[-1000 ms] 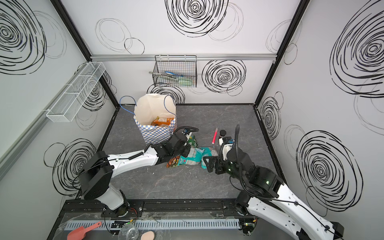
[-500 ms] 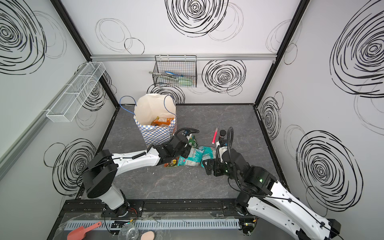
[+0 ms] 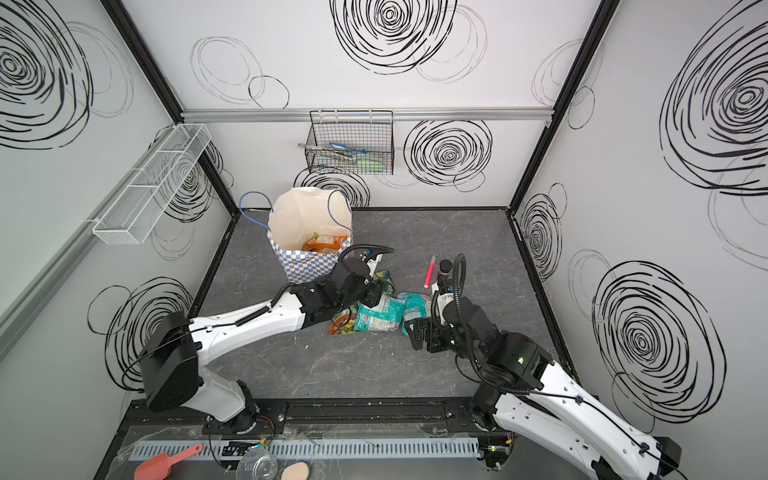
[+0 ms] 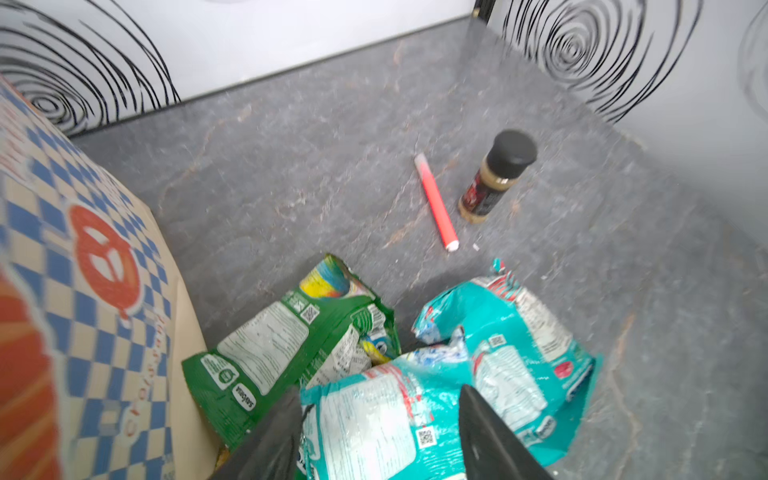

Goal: Take the snacks out of the paper bag
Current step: 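Lower the teal packet onto the table and release it, then move the left gripper back over and down into the bag opening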

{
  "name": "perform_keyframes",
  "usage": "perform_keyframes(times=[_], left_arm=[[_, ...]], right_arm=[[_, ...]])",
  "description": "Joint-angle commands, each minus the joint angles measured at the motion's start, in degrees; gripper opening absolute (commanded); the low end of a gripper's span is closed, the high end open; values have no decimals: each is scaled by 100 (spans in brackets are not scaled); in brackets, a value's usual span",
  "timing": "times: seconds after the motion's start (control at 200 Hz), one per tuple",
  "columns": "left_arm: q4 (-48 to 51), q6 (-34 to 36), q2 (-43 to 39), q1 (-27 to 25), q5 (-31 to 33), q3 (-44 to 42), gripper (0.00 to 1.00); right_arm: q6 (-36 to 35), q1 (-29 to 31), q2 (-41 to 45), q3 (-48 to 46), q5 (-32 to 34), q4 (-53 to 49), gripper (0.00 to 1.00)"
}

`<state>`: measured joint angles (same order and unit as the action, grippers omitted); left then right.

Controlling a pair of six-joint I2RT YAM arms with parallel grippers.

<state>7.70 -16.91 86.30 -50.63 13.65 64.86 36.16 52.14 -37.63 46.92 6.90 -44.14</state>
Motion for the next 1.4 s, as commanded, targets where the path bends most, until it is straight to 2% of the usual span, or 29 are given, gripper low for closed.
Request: perform_keyframes(times=[0.0, 0.14, 0.385, 0.53, 0.725, 1.061, 1.396], left_arm=[[99, 72, -485, 8, 172, 414, 65], [629, 162, -684, 437, 283, 1062, 67], [1022, 298, -776, 1719, -25, 1912, 70], [1251, 418, -402, 2467, -297, 2306, 70], [1649, 444, 436, 3169, -667, 2811, 70], [3119, 782, 2168, 3343, -605, 4137, 72], [3603, 780, 3244, 3407, -757, 4273, 76]], right_arm=[[19, 3, -24, 115, 19, 100, 97], [22, 5, -34, 190, -55, 174, 97], [27, 6, -47, 228, -202, 399, 97], [27, 15, -113, 243, -257, 425, 97], [31, 15, -131, 292, -286, 450, 97], [49, 12, -174, 607, -434, 577, 97], [48, 13, -131, 617, -463, 582, 97]])
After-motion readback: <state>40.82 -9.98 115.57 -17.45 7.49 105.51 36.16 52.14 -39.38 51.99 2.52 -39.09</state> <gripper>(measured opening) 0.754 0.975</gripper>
